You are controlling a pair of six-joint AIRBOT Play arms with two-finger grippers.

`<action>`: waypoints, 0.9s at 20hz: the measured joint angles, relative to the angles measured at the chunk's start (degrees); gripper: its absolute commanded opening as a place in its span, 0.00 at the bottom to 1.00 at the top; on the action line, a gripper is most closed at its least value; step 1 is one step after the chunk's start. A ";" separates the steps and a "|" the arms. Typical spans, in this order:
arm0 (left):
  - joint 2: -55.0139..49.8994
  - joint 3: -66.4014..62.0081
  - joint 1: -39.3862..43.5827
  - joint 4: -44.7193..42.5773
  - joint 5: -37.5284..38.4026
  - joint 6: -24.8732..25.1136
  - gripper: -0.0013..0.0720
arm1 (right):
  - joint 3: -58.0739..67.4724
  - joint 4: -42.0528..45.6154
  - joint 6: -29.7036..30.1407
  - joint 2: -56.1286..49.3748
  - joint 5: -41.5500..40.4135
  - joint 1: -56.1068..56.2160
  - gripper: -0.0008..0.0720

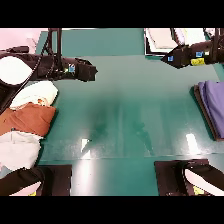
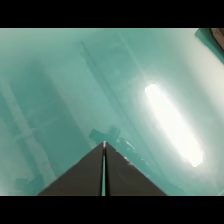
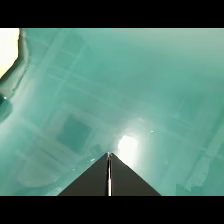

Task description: Fold the shirts.

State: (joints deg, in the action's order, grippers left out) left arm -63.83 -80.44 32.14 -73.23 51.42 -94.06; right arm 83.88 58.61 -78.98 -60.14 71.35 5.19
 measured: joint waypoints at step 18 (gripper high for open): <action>-0.26 0.02 -8.24 -15.15 3.39 -2.45 0.91 | -0.02 -0.13 0.00 0.00 1.09 0.15 0.03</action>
State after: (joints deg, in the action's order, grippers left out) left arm -64.10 -80.42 23.90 -88.38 54.81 -96.51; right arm 83.85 58.48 -78.98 -60.14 72.44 5.34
